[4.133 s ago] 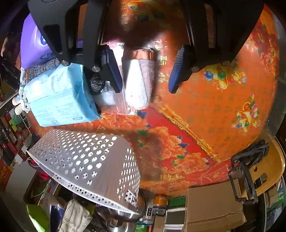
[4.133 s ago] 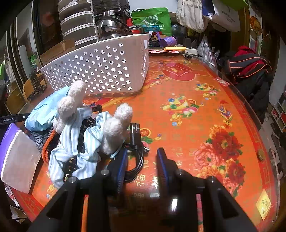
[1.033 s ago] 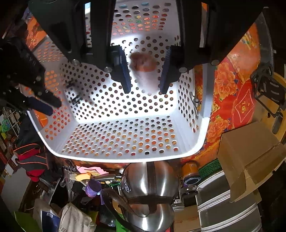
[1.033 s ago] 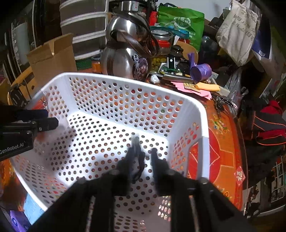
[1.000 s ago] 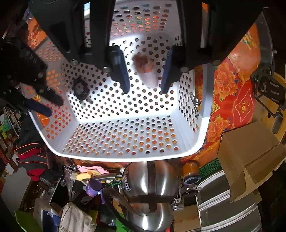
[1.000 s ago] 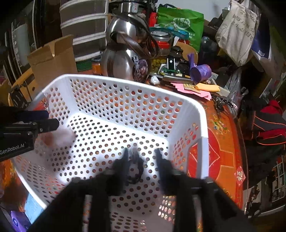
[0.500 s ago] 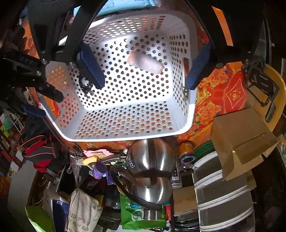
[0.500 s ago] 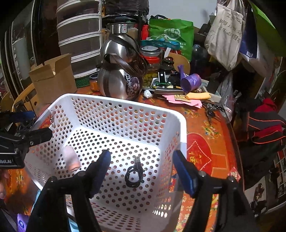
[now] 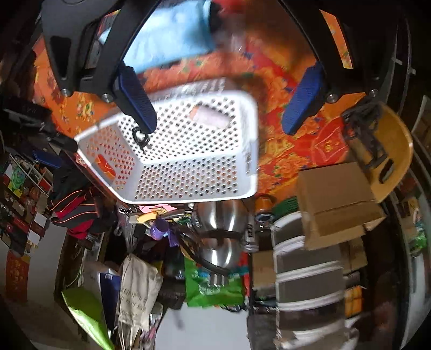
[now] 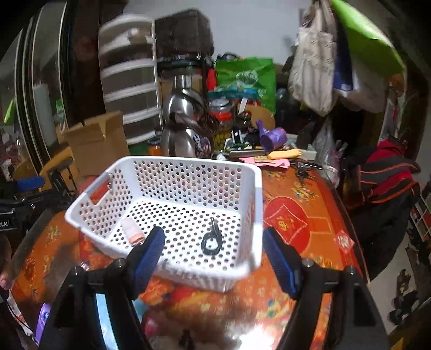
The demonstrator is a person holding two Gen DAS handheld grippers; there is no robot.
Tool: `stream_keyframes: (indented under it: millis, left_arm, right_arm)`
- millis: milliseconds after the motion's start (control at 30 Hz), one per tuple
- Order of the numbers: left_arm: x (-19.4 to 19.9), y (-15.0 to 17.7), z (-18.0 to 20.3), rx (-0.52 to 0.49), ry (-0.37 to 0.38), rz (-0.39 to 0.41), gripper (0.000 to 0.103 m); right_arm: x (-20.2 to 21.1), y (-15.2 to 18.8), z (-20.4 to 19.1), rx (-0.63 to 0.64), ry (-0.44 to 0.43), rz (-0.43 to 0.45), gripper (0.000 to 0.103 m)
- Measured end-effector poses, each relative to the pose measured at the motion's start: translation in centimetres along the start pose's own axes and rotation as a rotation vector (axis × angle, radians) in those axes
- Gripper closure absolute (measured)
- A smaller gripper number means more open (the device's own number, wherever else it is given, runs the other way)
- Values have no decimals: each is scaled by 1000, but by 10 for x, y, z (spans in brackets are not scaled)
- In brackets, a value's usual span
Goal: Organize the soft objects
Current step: 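Move both tools back to the purple tissue pack on the table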
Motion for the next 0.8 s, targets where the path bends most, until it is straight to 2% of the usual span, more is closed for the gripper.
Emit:
stream_keyframes:
  millis: [200,367,467,600,700,800]
  left_arm:
    - [60,61,-19,47,-1,105,9]
    - [97,135,-30,39,-8,128,9]
    - [117,182,-32,-3,-29,131,9]
    - [138,238,-34,-16,-30,124,9]
    - [142,264,-31,11,9,109,9]
    - [140,275,-19,-5,24,117,9]
  right_arm:
    - [52,52,-15,-42,-32,103,28]
    - [94,107,-52,-19,-73,166,28]
    - [110,148,-82,-20,-160,161,28]
    - [116,197,-114,-8,-219,119,28]
    - [118,219,-133,19,-248,110,28]
    - [118,226,-146,60,-248,117,28]
Point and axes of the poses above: each gripper's, at about its wrist camera, not at the fingertips, and x roughly against the way its jaws point, z to its right, y to its underside, the point moved 9 cm from there along -x, roughly the way its jaws point, and after that the axes turned 1 degree about y, right-handed, at the moved point
